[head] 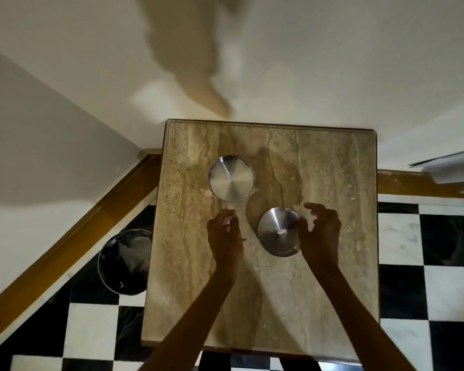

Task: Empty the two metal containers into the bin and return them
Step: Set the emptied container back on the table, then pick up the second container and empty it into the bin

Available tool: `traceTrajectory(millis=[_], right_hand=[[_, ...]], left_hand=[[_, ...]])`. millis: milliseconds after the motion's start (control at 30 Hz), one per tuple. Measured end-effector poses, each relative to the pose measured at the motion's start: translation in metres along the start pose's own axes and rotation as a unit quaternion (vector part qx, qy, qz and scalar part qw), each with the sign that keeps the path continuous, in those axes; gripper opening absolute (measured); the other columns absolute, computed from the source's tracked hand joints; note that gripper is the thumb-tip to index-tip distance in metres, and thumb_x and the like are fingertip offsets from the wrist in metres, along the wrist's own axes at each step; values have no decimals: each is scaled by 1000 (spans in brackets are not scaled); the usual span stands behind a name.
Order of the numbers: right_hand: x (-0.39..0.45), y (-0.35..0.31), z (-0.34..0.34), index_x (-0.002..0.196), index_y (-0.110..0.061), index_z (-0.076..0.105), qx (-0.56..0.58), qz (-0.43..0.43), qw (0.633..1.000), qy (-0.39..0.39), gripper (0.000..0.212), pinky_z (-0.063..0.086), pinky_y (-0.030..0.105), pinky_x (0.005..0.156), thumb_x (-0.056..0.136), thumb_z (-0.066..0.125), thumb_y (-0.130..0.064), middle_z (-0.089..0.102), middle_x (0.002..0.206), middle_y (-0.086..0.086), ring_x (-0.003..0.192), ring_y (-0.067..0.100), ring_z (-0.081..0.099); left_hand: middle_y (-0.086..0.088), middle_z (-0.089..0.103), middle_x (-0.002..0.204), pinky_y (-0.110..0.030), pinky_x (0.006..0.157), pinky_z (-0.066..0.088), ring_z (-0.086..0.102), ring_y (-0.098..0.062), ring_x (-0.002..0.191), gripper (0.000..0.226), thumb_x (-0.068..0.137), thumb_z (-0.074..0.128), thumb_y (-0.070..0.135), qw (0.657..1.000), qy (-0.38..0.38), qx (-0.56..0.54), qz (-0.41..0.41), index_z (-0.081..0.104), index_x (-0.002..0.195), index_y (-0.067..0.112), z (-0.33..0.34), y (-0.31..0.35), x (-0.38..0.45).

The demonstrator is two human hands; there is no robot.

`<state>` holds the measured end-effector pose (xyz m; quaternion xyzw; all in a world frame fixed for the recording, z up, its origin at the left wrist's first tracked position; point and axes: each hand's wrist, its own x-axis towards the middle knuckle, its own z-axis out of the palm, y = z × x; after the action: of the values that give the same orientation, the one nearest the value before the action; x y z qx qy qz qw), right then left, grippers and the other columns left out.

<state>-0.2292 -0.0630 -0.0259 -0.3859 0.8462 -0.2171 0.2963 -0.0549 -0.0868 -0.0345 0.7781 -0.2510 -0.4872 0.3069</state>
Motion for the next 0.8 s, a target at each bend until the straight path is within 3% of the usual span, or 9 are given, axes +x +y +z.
traceTrajectory(millis=[100, 167, 233, 300, 433, 533, 633, 733, 800], right_hand=[[-4, 35, -1, 126, -15, 58, -22, -9, 997, -76, 41, 48, 24, 76, 90, 70, -30, 59, 120, 14, 105, 28, 59], [-6, 44, 1, 128, -12, 60, -5, -1, 995, -102, 40, 47, 8, 67, 90, 71, -22, 62, 116, 14, 92, 19, 63], [-8, 47, 3, 128, -9, 62, 3, 3, 996, -92, 38, 50, 15, 71, 90, 67, -8, 65, 113, 17, 89, 21, 65], [-12, 46, 4, 127, -8, 64, 25, 15, 996, -83, 38, 53, 24, 75, 89, 66, -3, 67, 111, 18, 92, 28, 69], [-27, 28, 3, 123, -10, 69, 39, 17, 996, -83, 36, 48, 3, 59, 88, 67, -4, 71, 111, 14, 82, 16, 66], [-50, -6, 9, 118, -16, 73, 33, -22, 992, -124, 35, 48, 1, 61, 85, 70, -6, 75, 103, 9, 80, 13, 69], [-78, -48, 30, 115, -21, 74, 41, -43, 980, -188, 36, 49, 3, 65, 82, 74, -9, 74, 100, -1, 79, 1, 69], [-108, -88, 64, 110, -25, 76, 28, -96, 967, -235, 34, 49, 8, 69, 77, 75, -13, 71, 91, -8, 80, -1, 67], [-127, -114, 96, 107, -23, 76, 10, -134, 956, -260, 31, 53, 18, 73, 76, 75, -15, 71, 89, -7, 79, 3, 66]], left_hand=[[-1, 62, 120, -46, 96, 58, 63, -17, 107, 21, 99, 61, 23, 998, -60, 34, 12, 71, 118, 21, 15, -21, -27], [-6, 67, 125, -51, 95, 59, 67, -22, 111, 24, 99, 60, 27, 993, -97, -18, -60, 70, 121, 23, 22, -24, -34], [-11, 68, 125, -45, 87, 62, 68, -23, 109, 28, 102, 56, 21, 980, -111, -95, -136, 66, 127, 15, 27, -25, -38], [-12, 70, 119, -35, 77, 60, 69, -17, 97, 26, 103, 55, 17, 968, -98, -146, -177, 66, 125, 9, 24, -22, -41], [-2, 71, 95, -32, 67, 52, 68, -7, 68, 19, 97, 62, 20, 934, -101, -232, -251, 71, 112, 13, -6, -21, -46], [-11, 67, 109, -34, 65, 49, 63, -21, 78, 46, 87, 67, 44, 852, -182, -372, -320, 69, 120, 11, -47, -33, -48], [-26, 60, 135, -52, 98, 43, 61, -39, 105, 87, 85, 57, 71, 744, -293, -489, -347, 56, 142, 5, -97, -49, -44], [-25, 38, 160, -59, 123, 19, 38, -43, 146, 109, 75, 68, 75, 692, -304, -576, -312, 35, 157, 12, -150, -54, -35], [-28, 46, 153, -64, 113, 39, 49, -48, 137, 103, 74, 68, 75, 678, -284, -615, -285, 46, 151, 9, -187, -58, -20]])
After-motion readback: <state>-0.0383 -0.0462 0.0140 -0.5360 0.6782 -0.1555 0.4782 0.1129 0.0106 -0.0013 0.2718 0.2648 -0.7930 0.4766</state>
